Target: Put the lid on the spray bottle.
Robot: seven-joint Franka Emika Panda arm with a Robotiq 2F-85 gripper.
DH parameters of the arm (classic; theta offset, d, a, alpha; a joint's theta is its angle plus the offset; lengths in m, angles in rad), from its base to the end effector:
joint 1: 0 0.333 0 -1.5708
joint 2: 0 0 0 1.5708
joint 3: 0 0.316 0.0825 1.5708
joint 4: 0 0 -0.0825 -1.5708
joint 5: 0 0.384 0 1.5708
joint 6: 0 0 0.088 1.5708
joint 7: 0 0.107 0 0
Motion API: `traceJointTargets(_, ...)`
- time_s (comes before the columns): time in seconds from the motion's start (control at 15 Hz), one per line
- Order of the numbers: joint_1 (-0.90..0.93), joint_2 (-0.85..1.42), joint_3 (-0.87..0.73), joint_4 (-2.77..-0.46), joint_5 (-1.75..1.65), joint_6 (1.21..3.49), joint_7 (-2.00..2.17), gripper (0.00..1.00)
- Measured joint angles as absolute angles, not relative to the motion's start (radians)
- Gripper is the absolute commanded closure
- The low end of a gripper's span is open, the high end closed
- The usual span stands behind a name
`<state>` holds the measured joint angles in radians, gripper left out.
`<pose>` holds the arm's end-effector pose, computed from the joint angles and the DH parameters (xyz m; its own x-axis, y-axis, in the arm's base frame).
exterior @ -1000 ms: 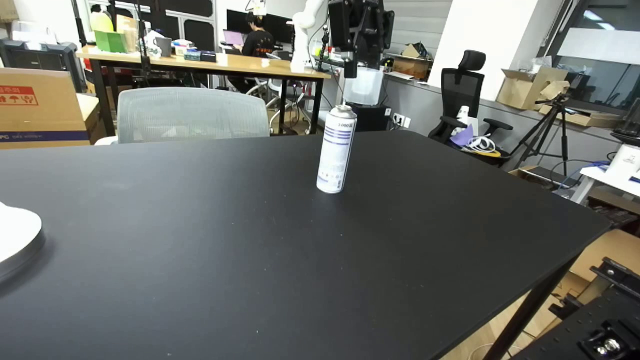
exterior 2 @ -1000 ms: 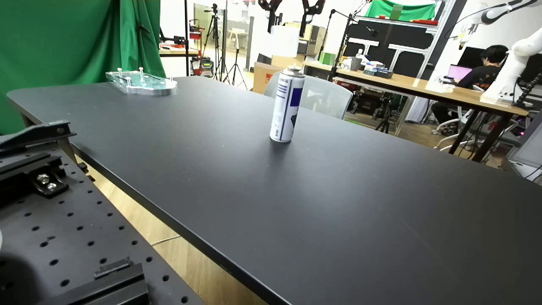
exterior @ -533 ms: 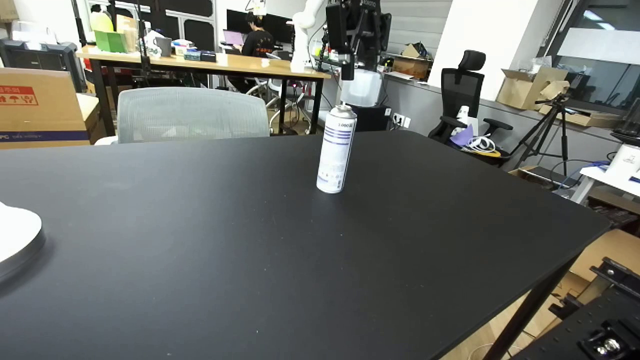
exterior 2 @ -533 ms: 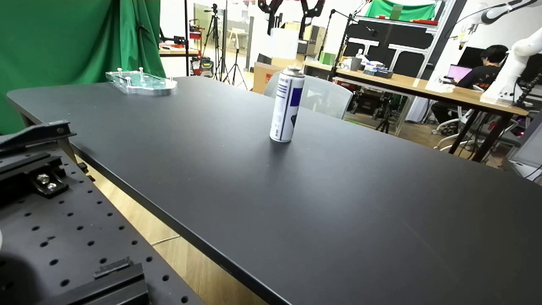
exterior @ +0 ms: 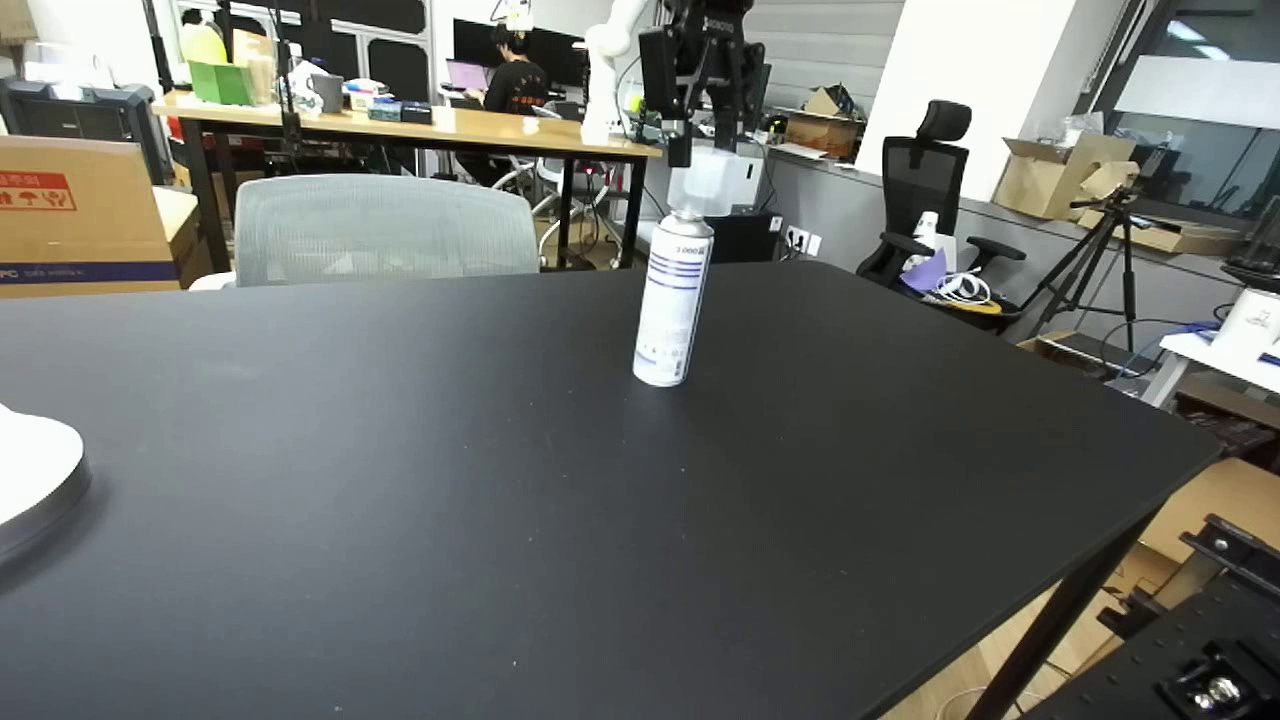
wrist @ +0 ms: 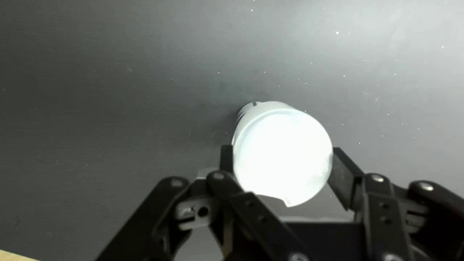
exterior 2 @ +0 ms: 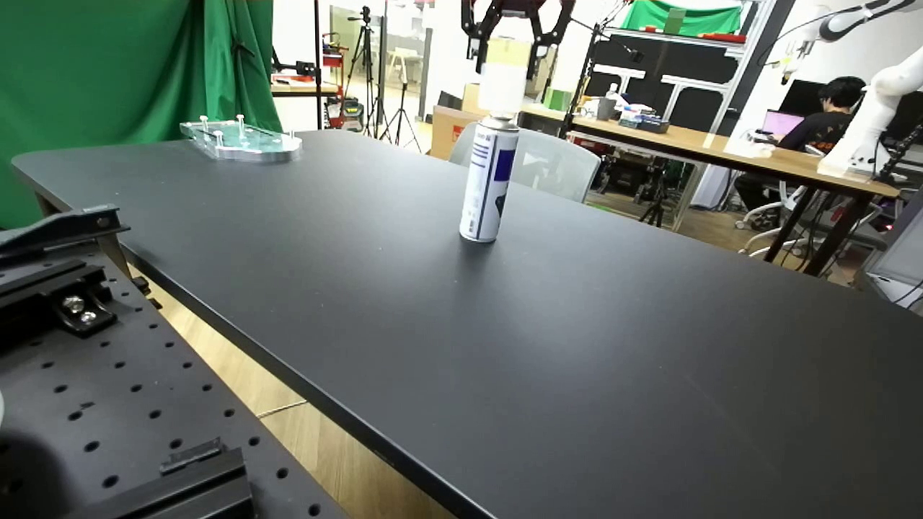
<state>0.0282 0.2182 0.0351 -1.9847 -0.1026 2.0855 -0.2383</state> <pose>0.5817 0.0312 0.3470 0.9297 0.3435 -0.1331 0.3519 -0.9350 0.0449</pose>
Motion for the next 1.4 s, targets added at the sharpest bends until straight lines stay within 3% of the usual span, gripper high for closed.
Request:
traceJointTargets(0.47,0.029,0.335,0.039,-1.863,-0.100,2.085,-0.238,0.60)
traceJointTargets(1.4,0.029,0.343,0.045,-1.844,-0.094,1.986,-0.238,0.60)
